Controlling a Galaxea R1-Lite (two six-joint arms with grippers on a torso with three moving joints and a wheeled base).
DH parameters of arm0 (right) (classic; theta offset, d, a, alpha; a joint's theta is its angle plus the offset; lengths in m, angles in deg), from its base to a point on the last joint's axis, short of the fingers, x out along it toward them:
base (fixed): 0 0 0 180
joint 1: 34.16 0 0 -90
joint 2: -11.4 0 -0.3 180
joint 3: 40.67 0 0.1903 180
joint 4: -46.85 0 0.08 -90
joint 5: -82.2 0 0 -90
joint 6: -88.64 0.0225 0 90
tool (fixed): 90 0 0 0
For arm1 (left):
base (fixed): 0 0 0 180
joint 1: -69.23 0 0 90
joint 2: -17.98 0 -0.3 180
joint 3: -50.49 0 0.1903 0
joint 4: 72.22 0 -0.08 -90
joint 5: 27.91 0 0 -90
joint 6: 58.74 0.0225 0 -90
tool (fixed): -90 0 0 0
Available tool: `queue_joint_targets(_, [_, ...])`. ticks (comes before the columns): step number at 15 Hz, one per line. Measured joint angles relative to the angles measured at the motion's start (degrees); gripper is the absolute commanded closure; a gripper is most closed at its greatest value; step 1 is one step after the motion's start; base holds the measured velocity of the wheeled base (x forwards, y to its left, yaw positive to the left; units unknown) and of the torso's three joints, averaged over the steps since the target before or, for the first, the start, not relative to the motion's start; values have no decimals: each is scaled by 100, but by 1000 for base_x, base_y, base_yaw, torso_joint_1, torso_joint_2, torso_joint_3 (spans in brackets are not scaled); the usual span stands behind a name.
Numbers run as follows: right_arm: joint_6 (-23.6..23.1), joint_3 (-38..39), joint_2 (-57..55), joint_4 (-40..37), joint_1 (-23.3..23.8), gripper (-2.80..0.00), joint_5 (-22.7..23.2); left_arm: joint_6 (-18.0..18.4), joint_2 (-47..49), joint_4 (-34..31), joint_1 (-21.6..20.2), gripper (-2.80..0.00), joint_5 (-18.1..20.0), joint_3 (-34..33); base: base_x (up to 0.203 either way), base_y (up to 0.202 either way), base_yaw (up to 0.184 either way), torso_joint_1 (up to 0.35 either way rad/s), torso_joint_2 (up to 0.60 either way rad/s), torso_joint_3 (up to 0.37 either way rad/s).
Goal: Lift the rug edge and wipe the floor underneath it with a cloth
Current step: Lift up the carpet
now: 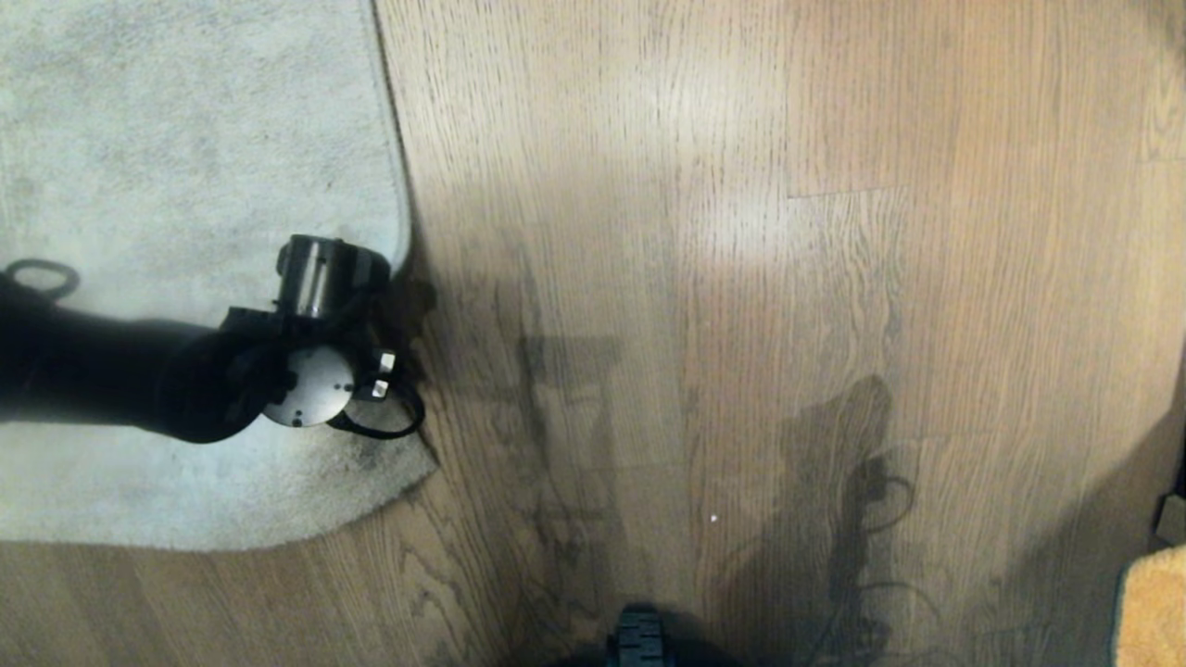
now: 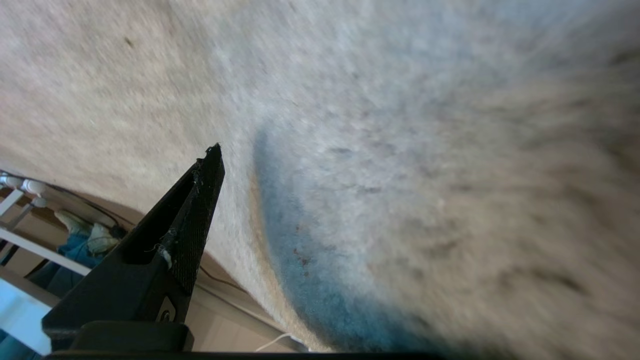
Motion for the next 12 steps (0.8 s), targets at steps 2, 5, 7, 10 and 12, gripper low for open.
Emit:
queue_joint_targets(2, [2, 0, 0, -2, 0, 0, 1, 80, 0, 5, 13, -280, 0, 151, 0, 0, 0, 0, 0, 0])
queue_joint_targets(5, [0, 0, 0, -2, 0, 0, -1, 148, 13, 23, 24, -280, 10, 405, 0, 0, 0, 0, 0, 0])
queue_joint_targets(7, [0, 0, 0, -1, 0, 0, -1, 168, 41, 2, 39, -280, 5, 575, 0, 0, 0, 0, 0, 0])
queue_joint_targets(10, [0, 0, 0, -2, 0, 0, 0, 165, 20, -47, 90, -280, 7, 468, 0, 0, 0, 0, 0, 0])
queue_joint_targets(12, [2, 0, 0, -2, 0, 0, -1, 151, -50, -67, 151, -280, 7, 183, 0, 0, 0, 0, 0, 0])
